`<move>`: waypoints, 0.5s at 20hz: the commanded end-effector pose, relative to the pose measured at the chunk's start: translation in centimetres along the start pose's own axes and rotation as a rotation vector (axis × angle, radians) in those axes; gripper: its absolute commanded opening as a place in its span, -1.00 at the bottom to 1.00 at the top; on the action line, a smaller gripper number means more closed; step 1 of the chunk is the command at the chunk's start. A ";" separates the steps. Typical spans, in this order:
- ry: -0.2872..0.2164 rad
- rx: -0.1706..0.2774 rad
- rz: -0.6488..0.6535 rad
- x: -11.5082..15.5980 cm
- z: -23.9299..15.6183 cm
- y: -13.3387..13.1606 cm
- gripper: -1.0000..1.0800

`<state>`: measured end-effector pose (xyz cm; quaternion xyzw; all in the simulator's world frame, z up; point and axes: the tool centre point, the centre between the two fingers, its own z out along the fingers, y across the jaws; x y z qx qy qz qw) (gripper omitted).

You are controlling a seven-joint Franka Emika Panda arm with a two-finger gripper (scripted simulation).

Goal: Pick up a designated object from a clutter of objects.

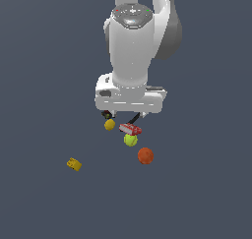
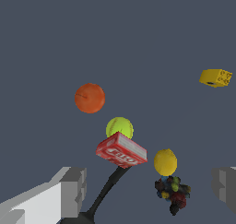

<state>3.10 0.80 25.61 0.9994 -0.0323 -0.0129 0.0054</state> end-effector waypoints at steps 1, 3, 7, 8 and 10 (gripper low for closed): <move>0.003 0.000 0.013 1.2 1.9 -1.1 0.92; 0.007 0.001 0.025 2.2 3.6 -2.1 0.92; 0.013 0.003 0.050 3.9 7.3 -4.1 0.92; 0.014 0.004 0.055 4.3 8.1 -4.6 0.92; 0.017 0.005 0.065 4.9 9.7 -5.5 0.92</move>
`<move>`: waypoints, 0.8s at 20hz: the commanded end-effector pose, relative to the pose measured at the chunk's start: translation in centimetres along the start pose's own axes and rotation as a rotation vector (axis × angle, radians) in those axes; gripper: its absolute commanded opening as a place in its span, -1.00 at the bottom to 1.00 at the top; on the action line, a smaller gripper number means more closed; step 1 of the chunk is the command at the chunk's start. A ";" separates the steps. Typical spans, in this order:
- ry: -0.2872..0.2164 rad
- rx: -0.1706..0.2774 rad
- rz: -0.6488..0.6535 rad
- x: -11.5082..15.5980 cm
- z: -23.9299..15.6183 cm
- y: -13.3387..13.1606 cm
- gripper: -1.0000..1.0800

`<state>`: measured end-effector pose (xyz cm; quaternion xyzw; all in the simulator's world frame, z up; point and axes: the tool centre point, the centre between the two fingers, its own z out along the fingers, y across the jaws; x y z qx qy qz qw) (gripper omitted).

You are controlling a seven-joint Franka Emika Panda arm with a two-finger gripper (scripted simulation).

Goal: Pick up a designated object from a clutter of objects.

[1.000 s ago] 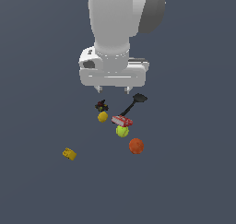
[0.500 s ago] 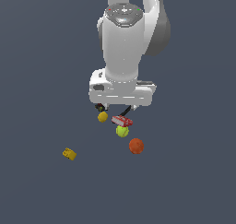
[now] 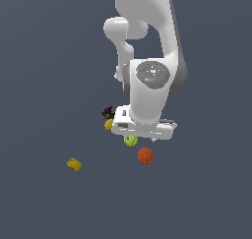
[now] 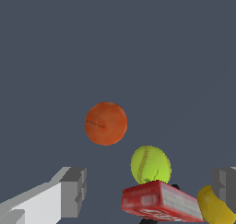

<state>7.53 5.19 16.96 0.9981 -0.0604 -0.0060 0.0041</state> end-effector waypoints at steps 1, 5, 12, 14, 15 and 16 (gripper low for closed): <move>0.004 0.002 0.014 0.7 2.0 -1.1 0.92; 0.008 0.005 0.029 1.2 4.5 -2.5 0.92; 0.011 0.009 0.044 1.6 7.0 -3.8 0.92; 0.011 0.009 0.045 1.7 7.2 -3.9 0.92; 0.011 0.009 0.046 1.7 7.2 -3.9 0.92; 0.010 0.009 0.044 1.6 7.1 -3.8 0.92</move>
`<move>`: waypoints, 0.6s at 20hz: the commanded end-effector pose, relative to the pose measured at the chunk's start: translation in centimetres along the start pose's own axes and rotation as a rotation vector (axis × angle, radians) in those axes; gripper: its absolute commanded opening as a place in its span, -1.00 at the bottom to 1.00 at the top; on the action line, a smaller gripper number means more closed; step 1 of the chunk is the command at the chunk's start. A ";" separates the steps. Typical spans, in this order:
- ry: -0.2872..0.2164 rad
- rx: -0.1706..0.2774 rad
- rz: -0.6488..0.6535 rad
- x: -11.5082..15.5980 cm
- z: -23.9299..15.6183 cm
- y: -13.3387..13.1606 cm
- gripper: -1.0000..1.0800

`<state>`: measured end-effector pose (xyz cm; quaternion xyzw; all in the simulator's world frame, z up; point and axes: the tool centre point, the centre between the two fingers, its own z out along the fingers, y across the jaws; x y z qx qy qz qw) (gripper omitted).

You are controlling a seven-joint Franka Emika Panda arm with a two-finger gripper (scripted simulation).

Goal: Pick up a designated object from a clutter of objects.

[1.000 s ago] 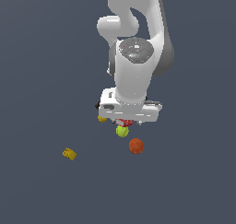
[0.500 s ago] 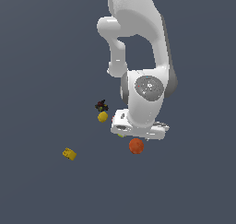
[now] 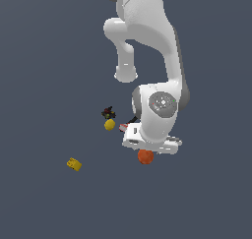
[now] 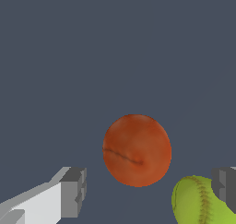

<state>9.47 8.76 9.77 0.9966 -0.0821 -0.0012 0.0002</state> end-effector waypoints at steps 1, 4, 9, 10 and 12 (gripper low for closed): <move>0.001 0.000 0.000 0.0 0.0 0.0 0.92; 0.001 0.000 0.000 0.0 0.6 0.0 0.92; 0.002 0.000 0.001 0.0 3.1 0.0 0.92; 0.002 0.000 0.001 0.0 3.7 0.0 0.92; 0.002 0.001 0.002 0.0 4.4 0.0 0.92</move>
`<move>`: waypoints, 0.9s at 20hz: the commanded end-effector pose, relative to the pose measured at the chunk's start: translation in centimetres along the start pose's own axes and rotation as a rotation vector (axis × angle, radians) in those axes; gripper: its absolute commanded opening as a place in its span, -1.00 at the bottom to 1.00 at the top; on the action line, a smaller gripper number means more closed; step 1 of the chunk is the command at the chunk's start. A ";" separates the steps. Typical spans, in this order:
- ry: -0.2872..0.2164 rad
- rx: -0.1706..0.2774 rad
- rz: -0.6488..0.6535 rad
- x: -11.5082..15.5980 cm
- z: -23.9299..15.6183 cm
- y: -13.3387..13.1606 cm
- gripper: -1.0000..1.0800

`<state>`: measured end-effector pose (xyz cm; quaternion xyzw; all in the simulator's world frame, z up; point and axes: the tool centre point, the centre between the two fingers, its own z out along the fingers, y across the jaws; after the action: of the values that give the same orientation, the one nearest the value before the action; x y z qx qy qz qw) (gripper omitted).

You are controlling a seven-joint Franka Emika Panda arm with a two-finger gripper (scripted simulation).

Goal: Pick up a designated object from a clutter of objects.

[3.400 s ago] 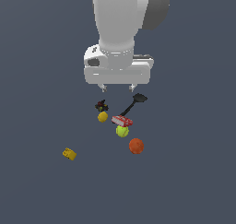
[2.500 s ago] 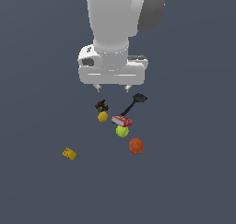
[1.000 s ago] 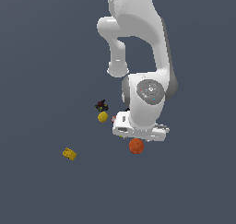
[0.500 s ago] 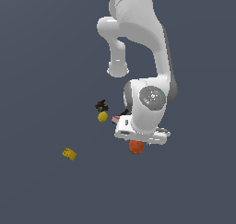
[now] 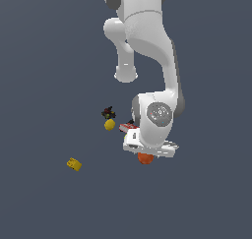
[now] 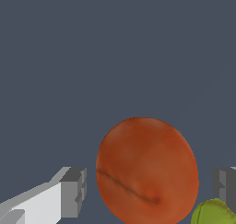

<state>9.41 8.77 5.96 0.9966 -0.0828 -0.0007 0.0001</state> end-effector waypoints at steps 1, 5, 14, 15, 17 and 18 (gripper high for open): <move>0.001 0.000 0.000 0.0 0.9 0.0 0.92; 0.001 0.000 0.000 0.1 1.3 -0.1 0.92; 0.001 0.000 0.000 0.1 1.3 -0.1 -1.00; 0.001 0.000 0.000 0.1 1.3 -0.1 -1.00; 0.001 0.001 0.000 0.1 1.2 -0.1 -1.00; 0.001 0.001 0.000 0.1 1.2 0.0 -1.00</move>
<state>9.50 8.82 4.74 0.9966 -0.0828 -0.0004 0.0000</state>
